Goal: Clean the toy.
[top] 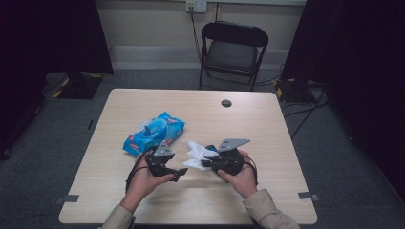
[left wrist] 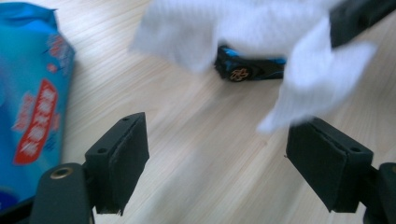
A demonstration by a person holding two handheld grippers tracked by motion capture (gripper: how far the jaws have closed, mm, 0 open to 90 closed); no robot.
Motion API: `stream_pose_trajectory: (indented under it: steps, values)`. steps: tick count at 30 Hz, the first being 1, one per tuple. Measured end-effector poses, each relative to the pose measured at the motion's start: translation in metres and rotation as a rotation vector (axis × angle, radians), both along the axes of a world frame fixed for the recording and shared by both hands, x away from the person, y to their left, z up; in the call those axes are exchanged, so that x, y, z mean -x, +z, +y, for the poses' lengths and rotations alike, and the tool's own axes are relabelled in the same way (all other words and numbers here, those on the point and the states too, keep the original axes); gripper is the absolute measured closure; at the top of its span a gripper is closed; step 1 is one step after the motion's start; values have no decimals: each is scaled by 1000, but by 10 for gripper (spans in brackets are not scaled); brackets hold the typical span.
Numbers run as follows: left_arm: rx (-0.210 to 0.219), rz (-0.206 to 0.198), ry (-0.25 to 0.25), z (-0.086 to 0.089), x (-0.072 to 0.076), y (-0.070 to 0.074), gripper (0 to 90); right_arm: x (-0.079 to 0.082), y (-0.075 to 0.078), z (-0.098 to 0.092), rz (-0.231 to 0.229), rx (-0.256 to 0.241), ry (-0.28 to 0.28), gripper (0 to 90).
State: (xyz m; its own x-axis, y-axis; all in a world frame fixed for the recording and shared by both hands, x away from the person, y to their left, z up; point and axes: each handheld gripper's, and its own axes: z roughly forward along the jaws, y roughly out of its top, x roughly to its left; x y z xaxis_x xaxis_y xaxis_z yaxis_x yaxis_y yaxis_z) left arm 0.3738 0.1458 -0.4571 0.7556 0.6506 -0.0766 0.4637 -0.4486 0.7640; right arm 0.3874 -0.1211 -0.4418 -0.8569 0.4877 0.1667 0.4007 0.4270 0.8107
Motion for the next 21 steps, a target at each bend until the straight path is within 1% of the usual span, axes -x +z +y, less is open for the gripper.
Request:
stream_pose_trajectory:
  steps: [1,2,3,4,5,6,8,9,10,11,12,13,16,17,18,19,20,21]
  values:
    - [0,-2,14,4,1,0,207,0,-3,6,5,4,17,845]
    - [6,7,20,6,3,-1,210,1,-6,14,7,14,32,843]
    - [6,7,20,6,3,-1,212,1,-6,14,7,14,32,843]
    - [4,4,22,8,4,-2,212,2,-10,20,13,21,46,844]
    - [0,6,28,11,5,-2,213,2,-13,25,20,26,61,844]
    - [-9,0,37,16,6,-1,224,4,-20,35,26,37,81,841]
    - [-1,3,54,21,9,-1,233,5,-28,44,40,43,101,835]
    - [-1,3,54,21,9,-1,237,5,-28,44,40,43,101,835]
    - [-5,2,60,25,10,-1,240,5,-36,51,49,66,118,827]
    - [-5,2,60,25,10,-1,240,5,-36,51,49,66,118,827]
    - [-8,0,65,28,11,-2,246,5,-41,56,49,88,127,823]
    - [-1,14,69,28,12,-4,252,5,-44,59,54,99,133,820]
    - [-11,18,62,28,12,-7,266,5,-50,63,50,123,143,773]
    - [-11,18,62,28,12,-7,275,5,-50,63,50,123,143,773]
    - [-20,6,54,28,11,-8,292,6,-51,64,53,126,151,772]
    - [-20,6,54,28,11,-8,298,6,-51,64,53,126,151,772]
    - [-11,9,50,26,11,-8,299,6,-50,63,49,130,155,711]
    - [-14,-6,48,25,10,-7,304,6,-50,62,46,129,153,692]
